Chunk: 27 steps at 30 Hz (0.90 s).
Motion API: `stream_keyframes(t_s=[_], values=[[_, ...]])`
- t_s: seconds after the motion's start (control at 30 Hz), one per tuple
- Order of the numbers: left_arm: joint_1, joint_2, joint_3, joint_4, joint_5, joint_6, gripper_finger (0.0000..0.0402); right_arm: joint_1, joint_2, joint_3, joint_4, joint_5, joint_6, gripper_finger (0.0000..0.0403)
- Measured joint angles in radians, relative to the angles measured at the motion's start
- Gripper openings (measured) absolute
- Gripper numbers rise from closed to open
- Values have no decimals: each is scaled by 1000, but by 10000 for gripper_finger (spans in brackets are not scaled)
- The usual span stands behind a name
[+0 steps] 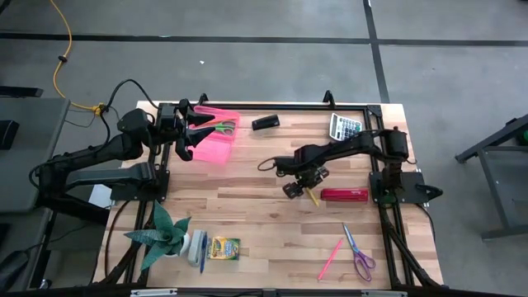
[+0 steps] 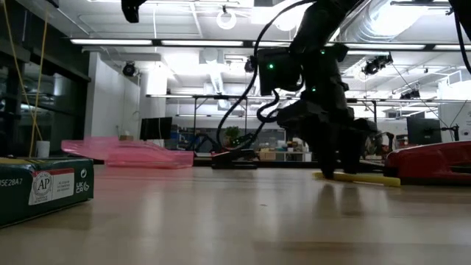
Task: Pack school essentials
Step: Put the yellow pen into the pink supply box
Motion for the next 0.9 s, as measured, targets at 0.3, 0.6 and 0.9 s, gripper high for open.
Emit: stream_keyframes(t_s=[0.3,0.6,0.9], values=[[0,0,0,0,0,-8,184,28,-10,-8,-86,2,-69,236],[0,0,0,0,0,-9,184,43,-30,-88,-15,29,-105,236],[0,0,0,1,-1,-9,184,43,-36,-114,1,70,-162,152]])
